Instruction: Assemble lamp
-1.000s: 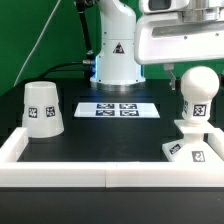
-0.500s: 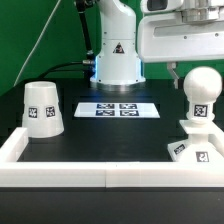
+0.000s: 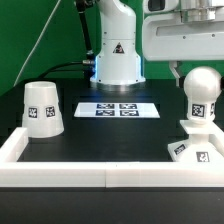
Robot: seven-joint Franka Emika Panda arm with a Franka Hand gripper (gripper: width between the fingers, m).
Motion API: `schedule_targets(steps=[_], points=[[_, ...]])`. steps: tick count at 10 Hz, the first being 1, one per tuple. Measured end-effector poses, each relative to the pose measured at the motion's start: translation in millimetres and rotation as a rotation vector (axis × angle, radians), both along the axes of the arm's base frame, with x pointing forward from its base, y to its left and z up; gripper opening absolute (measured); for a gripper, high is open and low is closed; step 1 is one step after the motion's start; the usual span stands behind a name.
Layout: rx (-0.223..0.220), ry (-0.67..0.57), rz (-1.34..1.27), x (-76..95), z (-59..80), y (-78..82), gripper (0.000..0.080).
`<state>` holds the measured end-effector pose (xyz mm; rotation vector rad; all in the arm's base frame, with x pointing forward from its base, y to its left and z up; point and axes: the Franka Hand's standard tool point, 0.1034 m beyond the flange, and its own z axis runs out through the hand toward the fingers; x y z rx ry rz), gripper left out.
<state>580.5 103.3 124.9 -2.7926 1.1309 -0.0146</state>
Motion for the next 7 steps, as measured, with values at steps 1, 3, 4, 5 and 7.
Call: schedule_targets(steps=[1, 3, 4, 5, 7], points=[[0.022, 0.007, -0.130, -0.9, -0.2, 0.5, 0.0579], [0.062, 0.038, -0.371, -2.2, -0.3, 5.1, 0.0579], [0.079, 0.049, -0.437, -2.0, -0.5, 4.5, 0.0579], [0.095, 0.062, -0.511, -1.7, -0.5, 4.0, 0.0579], [0.100, 0.068, -0.538, -2.2, -0.6, 6.7, 0.0650]])
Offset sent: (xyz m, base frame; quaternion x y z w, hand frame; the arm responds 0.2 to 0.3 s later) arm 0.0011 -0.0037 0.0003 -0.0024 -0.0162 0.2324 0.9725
